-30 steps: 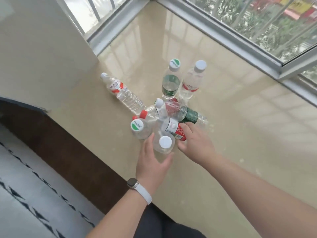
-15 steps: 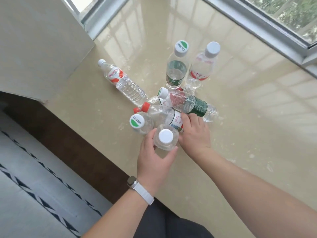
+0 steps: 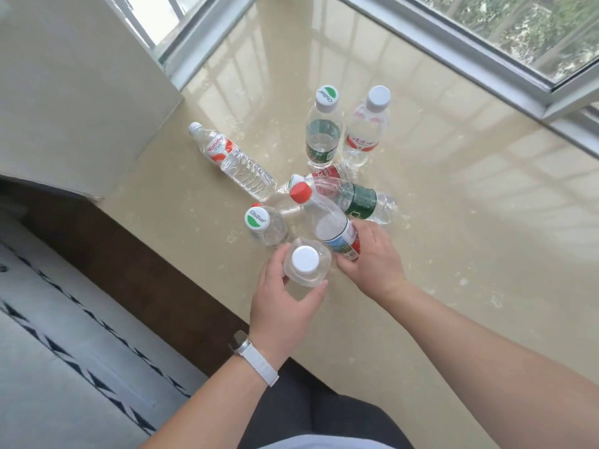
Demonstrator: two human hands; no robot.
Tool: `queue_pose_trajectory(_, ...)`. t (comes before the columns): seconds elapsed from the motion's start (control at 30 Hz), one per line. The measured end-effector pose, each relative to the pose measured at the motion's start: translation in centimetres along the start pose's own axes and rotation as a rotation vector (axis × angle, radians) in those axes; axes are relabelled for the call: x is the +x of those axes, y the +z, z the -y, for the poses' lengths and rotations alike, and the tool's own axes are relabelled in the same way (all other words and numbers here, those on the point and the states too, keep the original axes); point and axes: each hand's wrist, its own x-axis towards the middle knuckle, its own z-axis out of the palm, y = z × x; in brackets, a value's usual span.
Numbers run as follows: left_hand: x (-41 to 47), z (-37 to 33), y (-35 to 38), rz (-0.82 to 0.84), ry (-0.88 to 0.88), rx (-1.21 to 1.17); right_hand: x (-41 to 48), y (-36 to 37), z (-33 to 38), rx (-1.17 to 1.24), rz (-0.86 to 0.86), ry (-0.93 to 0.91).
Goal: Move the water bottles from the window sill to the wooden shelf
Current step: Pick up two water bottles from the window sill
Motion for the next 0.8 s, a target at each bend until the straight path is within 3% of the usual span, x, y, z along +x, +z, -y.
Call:
queue_pose_trajectory(0.4,-3.3,-3.5,-3.8,0.073,0.03,0.068,-4.8,-7.6,4.7,0.232,-0.137,0.157)
queue_pose_trajectory(0.8,-5.2,-6.6,-7.3,0.328,0.201,0.116,-13.3,-12.6,10.0,0.272,-0.325,0.403)
